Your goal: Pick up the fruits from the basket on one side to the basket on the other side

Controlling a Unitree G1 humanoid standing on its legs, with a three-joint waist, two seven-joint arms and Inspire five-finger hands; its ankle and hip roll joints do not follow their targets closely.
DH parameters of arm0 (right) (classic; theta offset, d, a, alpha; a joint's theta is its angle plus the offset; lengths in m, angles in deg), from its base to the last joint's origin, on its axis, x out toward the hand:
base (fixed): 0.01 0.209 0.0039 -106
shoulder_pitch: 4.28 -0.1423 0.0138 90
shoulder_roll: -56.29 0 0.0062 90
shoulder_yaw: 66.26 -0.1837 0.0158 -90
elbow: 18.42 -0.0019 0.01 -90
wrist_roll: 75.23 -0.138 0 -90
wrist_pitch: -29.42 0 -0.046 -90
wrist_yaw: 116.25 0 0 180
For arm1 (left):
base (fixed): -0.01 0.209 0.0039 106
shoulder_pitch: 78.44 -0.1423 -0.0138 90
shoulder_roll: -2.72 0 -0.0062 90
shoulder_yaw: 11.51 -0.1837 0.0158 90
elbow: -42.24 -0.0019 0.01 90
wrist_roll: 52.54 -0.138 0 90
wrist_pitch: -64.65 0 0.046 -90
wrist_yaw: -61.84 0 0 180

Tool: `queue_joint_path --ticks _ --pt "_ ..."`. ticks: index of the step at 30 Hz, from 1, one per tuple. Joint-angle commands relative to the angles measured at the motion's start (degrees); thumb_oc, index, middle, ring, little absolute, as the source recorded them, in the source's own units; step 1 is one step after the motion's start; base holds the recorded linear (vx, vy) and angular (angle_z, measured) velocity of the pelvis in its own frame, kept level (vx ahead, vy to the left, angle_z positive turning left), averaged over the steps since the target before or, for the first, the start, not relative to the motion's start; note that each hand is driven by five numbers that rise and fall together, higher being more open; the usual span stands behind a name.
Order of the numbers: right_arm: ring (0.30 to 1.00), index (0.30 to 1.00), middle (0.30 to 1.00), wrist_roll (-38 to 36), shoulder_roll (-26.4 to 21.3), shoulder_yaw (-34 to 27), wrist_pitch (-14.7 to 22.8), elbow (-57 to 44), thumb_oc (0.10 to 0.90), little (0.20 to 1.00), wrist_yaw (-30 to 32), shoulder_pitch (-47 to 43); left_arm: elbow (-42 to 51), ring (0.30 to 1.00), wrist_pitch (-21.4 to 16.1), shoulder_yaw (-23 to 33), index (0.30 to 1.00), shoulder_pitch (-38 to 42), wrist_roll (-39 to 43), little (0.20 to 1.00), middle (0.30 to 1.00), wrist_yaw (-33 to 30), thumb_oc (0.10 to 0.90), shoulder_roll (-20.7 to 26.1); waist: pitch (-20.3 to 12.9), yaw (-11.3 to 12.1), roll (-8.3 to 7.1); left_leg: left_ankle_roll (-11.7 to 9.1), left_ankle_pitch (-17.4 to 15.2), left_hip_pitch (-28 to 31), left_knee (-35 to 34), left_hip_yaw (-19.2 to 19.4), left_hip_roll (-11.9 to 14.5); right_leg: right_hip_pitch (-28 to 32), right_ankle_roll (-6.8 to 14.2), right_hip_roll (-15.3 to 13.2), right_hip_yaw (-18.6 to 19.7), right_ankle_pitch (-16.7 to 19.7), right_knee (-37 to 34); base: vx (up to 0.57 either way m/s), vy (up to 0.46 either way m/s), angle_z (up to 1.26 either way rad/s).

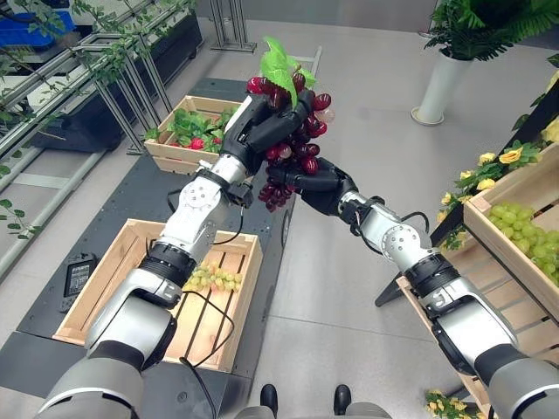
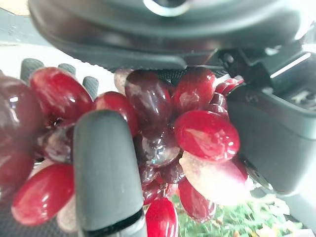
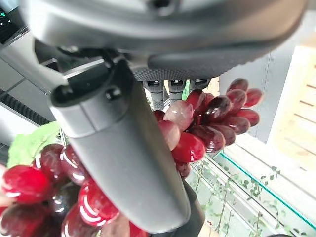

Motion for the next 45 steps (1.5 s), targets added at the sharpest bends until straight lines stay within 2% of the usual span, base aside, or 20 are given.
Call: queue_joint_path --ticks 1,6,7,8,13,16,17,19,20,25,26,31,40,42,45 --pt "0.900 0.900 0.900 -5.9 4.9 -2.0 4.0 3.8 0.800 0.900 1.1 -7.4 3.1 0.300 -10.0 -4.0 0.300 12.8 6.4 0.300 0.300 8.3 0.400 -4.3 -11.5 1.0 1.41 -1.1 -7.4 0.6 0.1 -1.5 -1.9 1.3 -2.7 1.5 -1.7 -3.8 0.1 0.00 0.000 0.00" --pt "0.900 0.900 0.900 -7.5 5.1 -1.6 4.6 4.9 0.800 0.900 -0.4 -7.9 3.0 0.300 -9.7 -5.0 0.300 13.2 7.2 0.300 0.300 9.9 0.400 -3.9 -11.6 1.1 1.52 -1.1 -7.3 0.6 0.1 -1.5 -1.9 1.4 -2.7 1.5 -1.6 -3.8 0.1 0.00 0.000 0.00" --pt "0.684 0.684 0.684 -7.8 5.1 -1.7 5.1 4.8 0.656 0.684 -0.3 -8.0 3.0 0.300 -9.6 -5.1 0.300 13.1 6.9 0.300 0.300 9.9 0.400 -4.0 -11.6 1.1 1.51 -1.1 -7.4 0.7 0.1 -1.5 -1.9 1.4 -2.7 1.5 -1.5 -3.9 0.1 0.00 0.000 0.00" --pt "0.300 0.300 0.300 -8.1 5.1 -2.0 6.3 4.6 0.400 0.300 -0.3 -8.0 2.7 0.300 -9.4 -5.2 0.300 13.0 6.8 0.300 0.300 9.9 0.400 -4.1 -11.7 1.1 1.49 -1.1 -7.4 0.8 0.1 -1.5 -1.9 1.4 -2.6 1.5 -1.5 -3.8 0.1 0.00 0.000 0.00" --pt "0.300 0.300 0.300 -7.4 5.0 -2.6 9.3 4.7 0.400 0.300 0.0 -8.2 1.5 0.300 -9.0 -5.2 0.300 12.6 6.6 0.300 0.300 9.4 0.400 -3.6 -11.8 1.1 1.56 -1.1 -7.3 0.8 0.1 -1.5 -1.8 1.4 -2.6 1.5 -1.3 -3.8 0.1 0.00 0.000 0.00" --pt "0.300 0.300 0.300 -6.4 5.0 -3.0 11.4 4.5 0.400 0.300 -0.1 -7.9 -0.2 0.312 -7.4 -5.1 0.312 12.2 6.4 0.312 0.312 8.3 0.408 -3.4 -11.8 1.0 1.70 -1.1 -7.3 1.0 0.1 -1.5 -1.7 1.5 -2.5 1.5 -1.2 -3.7 0.1 0.00 0.000 0.00" --pt "0.300 0.300 0.300 -6.5 5.0 -3.0 11.9 4.5 0.400 0.300 -0.2 -7.8 -1.1 0.526 -6.8 -5.0 0.526 12.1 6.4 0.526 0.526 8.2 0.551 -3.3 -11.7 1.0 1.72 -1.1 -7.3 1.0 0.1 -1.5 -1.7 1.5 -2.6 1.5 -1.1 -3.8 0.1 0.00 0.000 0.00" --pt "0.300 0.300 0.300 -6.2 5.2 -3.4 12.6 4.7 0.400 0.300 -0.2 -7.8 -3.3 0.900 -5.0 -4.7 0.900 11.7 5.7 0.900 0.900 8.2 0.800 -3.6 -11.6 1.0 1.77 -1.1 -7.3 1.1 0.1 -1.5 -1.7 1.6 -2.6 1.6 -1.1 -3.8 0.1 0.00 0.000 0.00" --pt "0.300 0.300 0.300 -5.7 5.3 -3.4 13.0 4.8 0.400 0.300 0.2 -7.9 -4.6 0.900 -3.8 -4.9 0.900 11.6 4.4 0.900 0.900 7.8 0.800 -3.9 -11.6 1.0 1.82 -1.0 -7.3 1.1 0.1 -1.6 -1.7 1.6 -2.6 1.5 -1.2 -3.9 0.1 0.00 0.000 0.00" --pt "0.300 0.300 0.300 -4.7 5.2 -3.4 13.5 4.8 0.400 0.300 0.9 -7.6 -7.2 0.900 -3.7 -5.3 0.900 11.7 0.1 0.900 0.900 6.0 0.800 -3.4 -11.4 0.8 1.89 -1.0 -7.3 1.2 0.1 -1.6 -1.7 1.6 -2.6 1.5 -1.2 -3.9 0.1 0.00 -0.001 -0.01" --pt "0.300 0.300 0.300 -4.9 5.1 -3.4 13.6 5.1 0.400 0.300 1.1 -7.5 -8.1 0.900 -4.7 -5.8 0.900 11.8 -4.6 0.900 0.900 4.1 0.800 -2.8 -11.4 0.9 1.96 -1.0 -7.2 1.2 0.1 -1.5 -1.7 1.6 -2.6 1.6 -1.1 -3.9 0.1 0.00 -0.002 -0.05" --pt "0.300 0.300 0.300 -6.0 4.3 -3.6 13.5 5.8 0.400 0.300 0.8 -6.4 -10.7 0.900 -7.0 -8.3 0.900 13.3 -16.9 0.900 0.900 -0.5 0.800 0.2 -11.2 0.8 2.10 -1.0 -7.1 1.1 0.1 -1.4 -1.6 1.7 -2.4 1.5 -1.2 -3.9 0.1 0.01 -0.007 -0.07" --pt "0.300 0.300 0.300 -6.2 3.9 -3.1 14.5 6.4 0.400 0.300 0.5 -4.3 -12.0 0.900 -6.7 -13.3 0.900 15.5 -30.7 0.900 0.900 -3.3 0.800 4.1 -10.8 0.8 2.30 -1.0 -6.9 1.2 0.1 -1.1 -1.5 1.6 -2.3 1.5 -1.3 -3.8 0.1 0.00 -0.003 -0.01" --pt "0.300 0.300 0.300 -6.3 3.2 -3.0 14.5 6.5 0.400 0.300 0.6 -4.0 -11.8 0.900 -6.6 -14.3 0.900 16.3 -29.9 0.900 0.900 -4.2 0.800 5.6 -10.7 0.8 2.32 -1.0 -6.9 1.2 0.1 -1.1 -1.5 1.7 -2.2 1.5 -1.3 -3.8 0.1 0.00 0.000 0.00" --pt "0.300 0.300 0.300 -5.6 2.3 -3.5 14.0 7.0 0.400 0.300 0.6 -3.1 -11.8 0.900 -6.5 -13.0 0.900 16.3 -20.4 0.900 0.900 -3.5 0.800 6.5 -10.7 0.9 2.30 -1.0 -6.9 1.1 0.1 -1.2 -1.5 1.7 -2.2 1.5 -1.3 -3.9 0.1 0.00 0.000 0.00"
